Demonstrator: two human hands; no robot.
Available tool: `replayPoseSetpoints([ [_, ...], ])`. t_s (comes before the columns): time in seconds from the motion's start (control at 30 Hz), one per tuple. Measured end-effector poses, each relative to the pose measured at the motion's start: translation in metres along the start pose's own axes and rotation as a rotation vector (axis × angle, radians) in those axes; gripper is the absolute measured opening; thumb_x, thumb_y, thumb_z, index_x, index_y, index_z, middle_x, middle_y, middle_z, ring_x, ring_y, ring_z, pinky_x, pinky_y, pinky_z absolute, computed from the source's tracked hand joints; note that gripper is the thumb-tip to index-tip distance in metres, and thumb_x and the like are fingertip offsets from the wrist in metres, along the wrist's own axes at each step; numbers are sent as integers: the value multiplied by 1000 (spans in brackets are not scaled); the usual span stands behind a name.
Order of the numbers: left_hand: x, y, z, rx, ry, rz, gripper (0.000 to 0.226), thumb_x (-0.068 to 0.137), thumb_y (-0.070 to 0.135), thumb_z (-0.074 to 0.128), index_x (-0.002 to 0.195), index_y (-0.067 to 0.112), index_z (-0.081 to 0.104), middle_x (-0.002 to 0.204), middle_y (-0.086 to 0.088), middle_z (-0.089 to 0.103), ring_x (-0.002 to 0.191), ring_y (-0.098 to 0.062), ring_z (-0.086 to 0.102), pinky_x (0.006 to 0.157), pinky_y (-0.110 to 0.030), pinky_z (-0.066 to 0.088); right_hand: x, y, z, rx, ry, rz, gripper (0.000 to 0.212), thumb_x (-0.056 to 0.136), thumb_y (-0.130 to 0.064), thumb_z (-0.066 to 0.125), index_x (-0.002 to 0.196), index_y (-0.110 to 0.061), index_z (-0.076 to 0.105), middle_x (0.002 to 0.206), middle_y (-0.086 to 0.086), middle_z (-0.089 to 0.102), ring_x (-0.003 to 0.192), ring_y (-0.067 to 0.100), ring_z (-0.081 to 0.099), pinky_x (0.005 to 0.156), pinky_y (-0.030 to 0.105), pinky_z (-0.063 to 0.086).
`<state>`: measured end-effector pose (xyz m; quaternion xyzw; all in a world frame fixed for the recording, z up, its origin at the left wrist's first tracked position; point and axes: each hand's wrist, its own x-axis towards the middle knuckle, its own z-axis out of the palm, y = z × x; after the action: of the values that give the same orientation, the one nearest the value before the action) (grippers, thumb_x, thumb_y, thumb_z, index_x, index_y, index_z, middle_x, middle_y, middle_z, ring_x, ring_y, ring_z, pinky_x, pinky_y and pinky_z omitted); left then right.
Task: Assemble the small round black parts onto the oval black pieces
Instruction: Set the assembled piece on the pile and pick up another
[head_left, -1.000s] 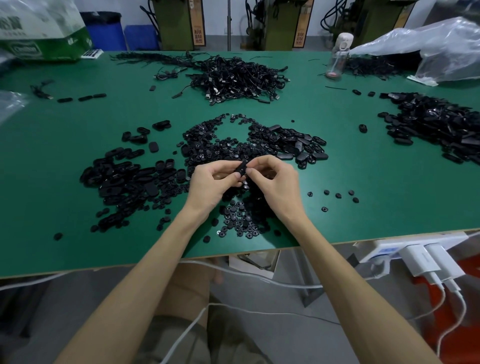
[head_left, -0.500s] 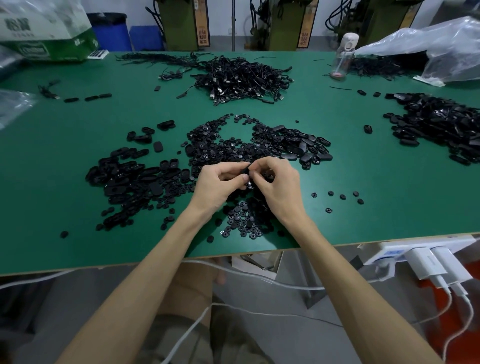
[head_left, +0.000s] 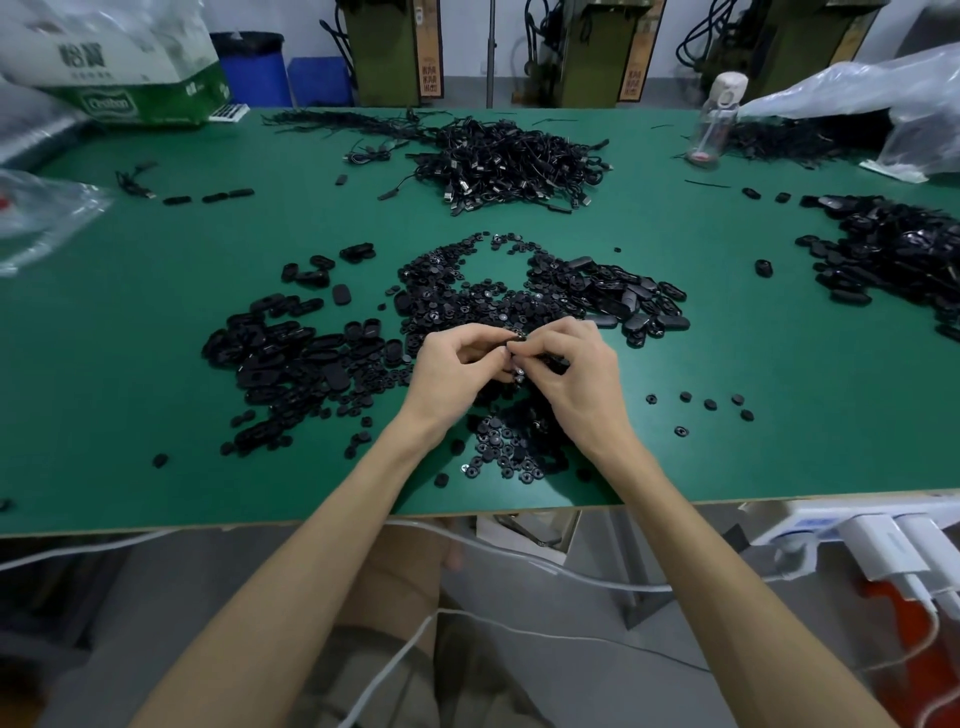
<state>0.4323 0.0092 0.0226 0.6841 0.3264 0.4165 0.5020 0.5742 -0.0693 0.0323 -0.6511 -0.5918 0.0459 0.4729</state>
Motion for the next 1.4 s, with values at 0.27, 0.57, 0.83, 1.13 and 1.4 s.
replayPoseSetpoints([
  [0.27,-1,4,-1,-40,18,-8,16,96,-4,67,108,3,74,88,-12,75,77,-16,72,75,-31,63,0,-1,0,15,52,-7,20,96,-11,69,113,-17,78,106,-1,67,102,16,63,92,27,50],
  [0.57,-4,7,0,-27,-31,-6,14,95,-5,68,108,-1,73,76,-6,73,68,-12,71,69,-26,61,1,1,-3,121,35,143,10,95,-14,72,104,-15,77,88,-10,74,84,-2,66,75,10,47],
  [0.83,-3,4,-1,41,-23,-10,13,95,2,71,105,9,75,77,-1,76,68,-19,74,71,-27,60,1,-1,-4,130,11,165,10,95,-17,73,103,-14,78,87,-11,75,82,0,67,72,10,48],
  [1.13,-3,5,2,110,0,17,20,94,-2,65,99,16,71,86,-10,76,69,-21,75,74,-31,62,-1,-4,-3,175,18,95,9,91,-11,77,100,-11,76,84,-10,74,77,1,68,72,13,52],
  [1.4,-2,5,0,120,-26,36,18,96,-6,61,110,-1,71,94,-19,75,72,-22,73,79,-34,62,-3,-4,-1,153,17,46,14,91,-6,75,101,-15,76,80,-9,74,76,6,69,72,23,56],
])
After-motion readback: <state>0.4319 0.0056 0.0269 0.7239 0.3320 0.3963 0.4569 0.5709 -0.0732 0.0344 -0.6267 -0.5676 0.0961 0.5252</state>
